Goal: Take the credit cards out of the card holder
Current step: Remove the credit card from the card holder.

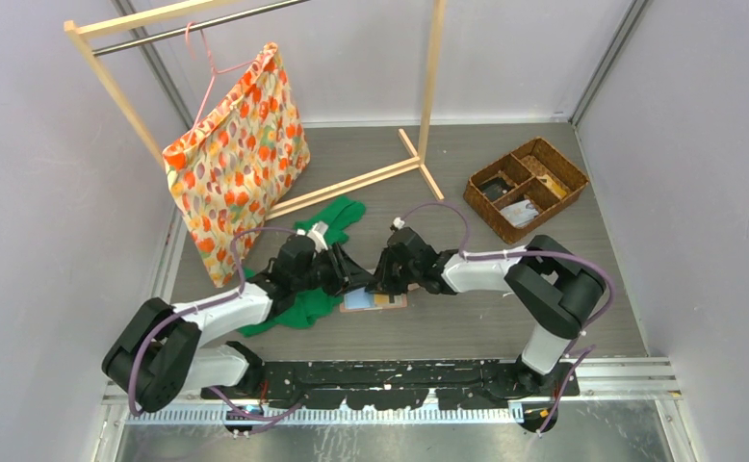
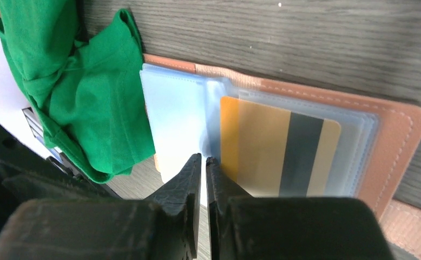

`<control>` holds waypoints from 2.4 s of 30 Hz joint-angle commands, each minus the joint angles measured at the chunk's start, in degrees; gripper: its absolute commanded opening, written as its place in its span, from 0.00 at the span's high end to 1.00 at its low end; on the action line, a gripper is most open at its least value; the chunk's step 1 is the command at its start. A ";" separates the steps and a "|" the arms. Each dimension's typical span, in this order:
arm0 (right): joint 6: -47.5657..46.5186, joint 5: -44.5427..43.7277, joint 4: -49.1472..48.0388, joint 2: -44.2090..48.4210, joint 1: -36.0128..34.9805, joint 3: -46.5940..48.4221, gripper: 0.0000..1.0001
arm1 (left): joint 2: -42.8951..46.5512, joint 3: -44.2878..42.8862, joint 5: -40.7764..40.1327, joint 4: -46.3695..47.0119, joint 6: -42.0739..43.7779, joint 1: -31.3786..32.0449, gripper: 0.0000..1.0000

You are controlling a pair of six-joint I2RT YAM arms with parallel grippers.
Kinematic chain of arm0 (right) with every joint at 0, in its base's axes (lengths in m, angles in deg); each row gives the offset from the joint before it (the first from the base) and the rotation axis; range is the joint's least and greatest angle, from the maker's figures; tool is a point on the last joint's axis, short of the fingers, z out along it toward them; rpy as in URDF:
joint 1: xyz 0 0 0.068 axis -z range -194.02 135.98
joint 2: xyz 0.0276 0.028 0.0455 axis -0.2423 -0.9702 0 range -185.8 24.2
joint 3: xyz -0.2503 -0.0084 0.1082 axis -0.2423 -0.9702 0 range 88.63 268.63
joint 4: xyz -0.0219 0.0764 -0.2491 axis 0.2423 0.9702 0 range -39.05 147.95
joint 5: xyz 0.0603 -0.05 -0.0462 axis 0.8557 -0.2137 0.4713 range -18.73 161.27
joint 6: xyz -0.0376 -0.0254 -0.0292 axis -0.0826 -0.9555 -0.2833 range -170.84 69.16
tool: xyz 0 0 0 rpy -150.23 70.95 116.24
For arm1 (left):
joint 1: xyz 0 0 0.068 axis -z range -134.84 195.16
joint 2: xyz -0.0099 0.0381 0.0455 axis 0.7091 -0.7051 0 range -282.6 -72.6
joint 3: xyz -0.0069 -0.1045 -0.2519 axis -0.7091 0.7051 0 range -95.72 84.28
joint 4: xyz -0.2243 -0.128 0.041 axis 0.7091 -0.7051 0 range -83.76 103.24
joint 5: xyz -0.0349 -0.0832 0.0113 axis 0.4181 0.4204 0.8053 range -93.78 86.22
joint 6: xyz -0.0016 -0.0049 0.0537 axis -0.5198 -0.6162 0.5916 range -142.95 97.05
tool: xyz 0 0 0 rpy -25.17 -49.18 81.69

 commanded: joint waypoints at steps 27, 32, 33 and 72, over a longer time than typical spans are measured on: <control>-1.52 -0.90 4.58 16.03 9.83 -8.76 0.85 | -16.87 -0.50 -1.17 15.93 -1.16 -0.07 0.74; -2.10 -0.35 4.08 14.03 9.86 -8.06 0.84 | -17.54 -0.51 -0.92 15.97 -0.90 -0.07 0.72; -2.03 -0.25 3.86 13.55 9.92 -8.00 0.84 | -17.73 -0.51 -0.79 16.14 -0.92 -0.03 0.72; 0.09 1.74 -1.59 5.48 9.86 -10.00 0.81 | -16.75 3.06 -0.55 15.28 0.05 -2.28 0.99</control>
